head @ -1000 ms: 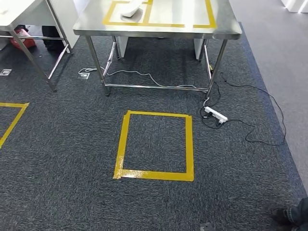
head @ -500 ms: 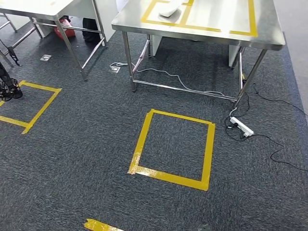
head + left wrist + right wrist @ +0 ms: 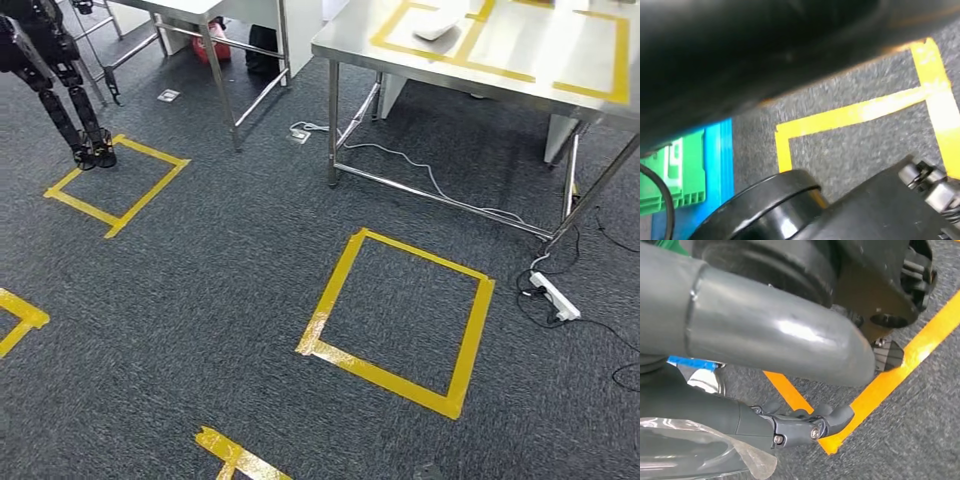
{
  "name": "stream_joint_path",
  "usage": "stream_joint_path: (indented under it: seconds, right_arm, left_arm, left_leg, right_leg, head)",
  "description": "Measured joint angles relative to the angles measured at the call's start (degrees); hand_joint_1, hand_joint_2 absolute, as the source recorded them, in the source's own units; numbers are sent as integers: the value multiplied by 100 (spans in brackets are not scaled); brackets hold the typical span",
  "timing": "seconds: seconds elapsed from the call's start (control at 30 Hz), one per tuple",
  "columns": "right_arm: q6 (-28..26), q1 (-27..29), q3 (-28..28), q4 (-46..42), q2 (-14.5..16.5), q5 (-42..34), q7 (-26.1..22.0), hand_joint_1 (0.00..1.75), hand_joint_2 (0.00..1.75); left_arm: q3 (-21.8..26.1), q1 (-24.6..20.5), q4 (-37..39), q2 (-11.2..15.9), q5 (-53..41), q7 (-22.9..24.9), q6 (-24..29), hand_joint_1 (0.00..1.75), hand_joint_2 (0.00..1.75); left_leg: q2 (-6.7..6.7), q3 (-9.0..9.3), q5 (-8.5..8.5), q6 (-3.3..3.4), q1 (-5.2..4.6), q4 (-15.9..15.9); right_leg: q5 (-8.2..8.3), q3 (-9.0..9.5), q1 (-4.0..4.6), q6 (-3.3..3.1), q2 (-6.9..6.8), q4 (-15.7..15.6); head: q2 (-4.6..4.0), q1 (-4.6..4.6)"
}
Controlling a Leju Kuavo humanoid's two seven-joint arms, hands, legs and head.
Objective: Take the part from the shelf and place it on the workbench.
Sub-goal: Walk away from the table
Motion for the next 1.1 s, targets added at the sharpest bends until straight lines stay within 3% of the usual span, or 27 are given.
stream_joint_path:
  seconds: [0.03, 0.1, 0.17, 0.2, 0.23, 0.27, 0.3, 0.33, 0.4, 0.47, 0.53, 0.63, 0.7, 0.77, 0.8, 0.83, 0.9, 0.97, 1.03, 1.1]
  right_arm:
    - [-2, -23, 16, -4, 4, 26, 14, 0, 0]
    - [-10, -56, 51, -15, 12, 73, 48, 0, 0]
    - [-15, -57, 98, -24, 20, 116, 93, 0, 0]
    - [-14, -53, 120, -29, 27, 137, 115, 0, 0]
    - [-12, -51, 141, -35, 37, 157, 135, 0, 0]
    - [-11, -54, 160, -41, 45, 176, 153, 0, 0]
    - [-10, -63, 176, -46, 52, 197, 168, 0, 0]
    - [-10, -76, 195, -50, 56, 219, 186, 0, 0]
    - [-9, -101, 232, -54, 59, 257, 215, 0, 0]
    - [-8, -111, 250, -55, 60, 270, 228, 0, 0]
    - [-7, -112, 251, -55, 60, 271, 228, 0, 0]
    - [-1, -127, 265, -56, 68, 279, 241, 0, 0]
    - [9, -183, 311, -67, 94, 342, 282, 0, 0]
    - [15, -231, 367, -79, 123, 409, 324, 0, 0]
    - [16, -238, 384, -80, 132, 422, 334, 0, 0]
    - [16, -250, 398, -81, 139, 433, 338, 0, 0]
    - [14, -282, 419, -82, 163, 454, 349, 0, 0]
    - [2, -308, 432, -84, 198, 468, 365, 0, 0]
    - [-15, -327, 440, -86, 237, 474, 381, 0, 0]
    - [-23, -359, 452, -94, 277, 475, 389, 0, 0]
  left_arm:
    - [1, 19, 1, 31, 8, -35, -44, 0, 0]
    - [9, 33, 2, 102, 33, -89, -89, 0, 0]
    - [31, 30, 2, 158, 64, -134, -83, 0, 0]
    - [43, 35, 2, 177, 77, -156, -73, 0, 0]
    - [55, 46, 3, 194, 91, -175, -61, 0, 0]
    - [67, 60, 3, 210, 105, -192, -52, 0, 0]
    - [78, 71, 4, 223, 119, -208, -46, 0, 0]
    - [88, 79, 4, 233, 135, -222, -40, 0, 0]
    - [103, 81, 5, 246, 159, -244, -27, 0, 0]
    - [107, 79, 7, 250, 172, -251, -19, 0, 0]
    - [107, 78, 7, 250, 173, -253, -18, 0, 0]
    - [117, 90, 8, 255, 187, -264, -5, 0, 0]
    - [178, 144, 24, 288, 256, -308, 34, 0, 0]
    - [244, 191, 42, 323, 321, -354, 62, 0, 0]
    - [259, 202, 45, 330, 331, -365, 62, 0, 0]
    - [270, 222, 49, 335, 339, -373, 63, 0, 0]
    - [299, 258, 55, 356, 367, -394, 65, 0, 0]
    - [328, 259, 57, 375, 392, -427, 71, 0, 0]
    - [349, 252, 59, 389, 405, -450, 81, 0, 0]
    - [367, 271, 72, 405, 416, -455, 94, 0, 0]
  left_leg:
    - [-65, 7, 12, 28, 9, -28]
    - [-192, 30, 47, 95, 42, -85]
    - [-331, 27, 56, 133, 53, -96]
    - [-411, 27, 55, 139, 50, -95]
    - [-494, 31, 54, 141, 46, -92]
    - [-580, 37, 53, 140, 45, -88]
    - [-667, 45, 51, 136, 46, -81]
    - [-752, 49, 45, 126, 50, -71]
    - [-889, 37, 30, 82, 44, -31]
    - [-943, 19, 22, 50, 32, -3]
    - [-951, 15, 21, 49, 33, 2]
    - [-1015, -10, 33, 19, 51, 6]
    - [-755, -236, -182, -96, 70, 417]
    - [-418, -663, -565, -212, 94, 1269]
    - [-383, -817, -652, -232, 111, 1577]
    - [-369, -841, -599, -242, 125, 1617]
    - [-271, -568, -234, -233, 137, 1072]
    - [23, -196, 23, -186, 92, 351]
    - [173, -61, 22, -125, 38, 73]
    - [38, -53, 17, -58, 38, 29]
  right_leg:
    - [-34, 5, -6, 29, 31, 12]
    - [-255, -129, -23, 68, 315, 313]
    - [-616, -499, -36, 76, 644, 1058]
    - [-733, -691, -36, 78, 709, 1419]
    - [-743, -820, -35, 77, 736, 1621]
    - [-633, -851, -36, 75, 751, 1603]
    - [-423, -775, -40, 70, 775, 1361]
    - [-175, -627, -51, 65, 853, 972]
    - [101, -357, -75, 58, 1115, 318]
    - [103, -280, -87, 57, 1283, 138]
    - [103, -274, -89, 56, 1283, 125]
    - [95, -247, -84, 27, 1241, 104]
    - [113, -192, -65, -97, 996, 81]
    - [118, -141, -52, -211, 674, 45]
    - [102, -131, -47, -216, 568, 46]
    - [87, -119, -46, -212, 485, 46]
    - [47, -71, -46, -185, 341, 46]
    - [-15, -45, -21, -124, 218, 48]
    - [-74, -17, 10, -59, 87, 33]
    - [-116, 73, 8, -9, -30, 2]
  head:
    - [0, 5]
    - [0, 32]
    - [0, 62]
    - [0, 68]
    - [0, 68]
    - [0, 68]
    - [0, 68]
    - [0, 69]
    - [-1, 67]
    - [-2, 63]
    - [-2, 62]
    - [-1, 61]
    - [-1, 24]
    - [-2, -12]
    - [-2, -13]
    - [-2, -14]
    - [-2, -15]
    - [-2, -19]
    - [-2, -18]
    - [-2, -16]
